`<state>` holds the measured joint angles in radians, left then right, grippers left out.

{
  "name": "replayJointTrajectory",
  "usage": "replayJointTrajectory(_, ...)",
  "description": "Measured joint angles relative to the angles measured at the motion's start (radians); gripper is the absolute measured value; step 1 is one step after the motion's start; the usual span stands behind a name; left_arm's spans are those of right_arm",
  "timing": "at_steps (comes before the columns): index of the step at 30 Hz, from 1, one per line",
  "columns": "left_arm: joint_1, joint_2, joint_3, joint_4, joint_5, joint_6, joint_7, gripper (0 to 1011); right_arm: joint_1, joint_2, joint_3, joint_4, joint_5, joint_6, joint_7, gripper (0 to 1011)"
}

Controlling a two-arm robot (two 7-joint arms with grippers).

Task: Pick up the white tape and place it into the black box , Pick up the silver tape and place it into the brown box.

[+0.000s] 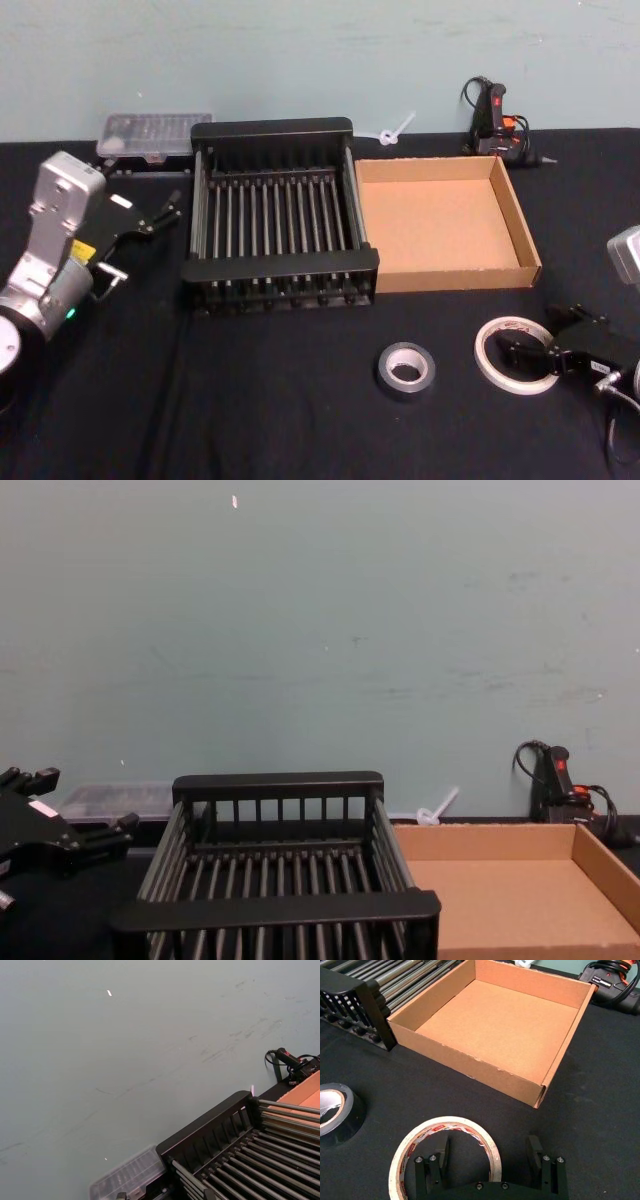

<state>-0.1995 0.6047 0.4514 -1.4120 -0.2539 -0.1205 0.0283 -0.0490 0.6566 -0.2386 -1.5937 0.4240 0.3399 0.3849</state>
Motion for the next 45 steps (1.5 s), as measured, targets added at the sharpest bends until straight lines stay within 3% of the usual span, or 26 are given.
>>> replayJointTrajectory(32,0.0,0.0,0.0,0.0,0.0,0.0,0.0,1001,-0.001,0.001,0.0,-0.001,0.0,-0.003,0.0,993)
replayJointTrajectory(38,0.0,0.0,0.0,0.0,0.0,0.0,0.0,1001,-0.001,0.001,0.0,-0.001,0.0,-0.003,-0.001,862)
replayJointTrajectory(45,0.0,0.0,0.0,0.0,0.0,0.0,0.0,1002,-0.001,0.001,0.0,-0.001,0.0,-0.003,0.0,613)
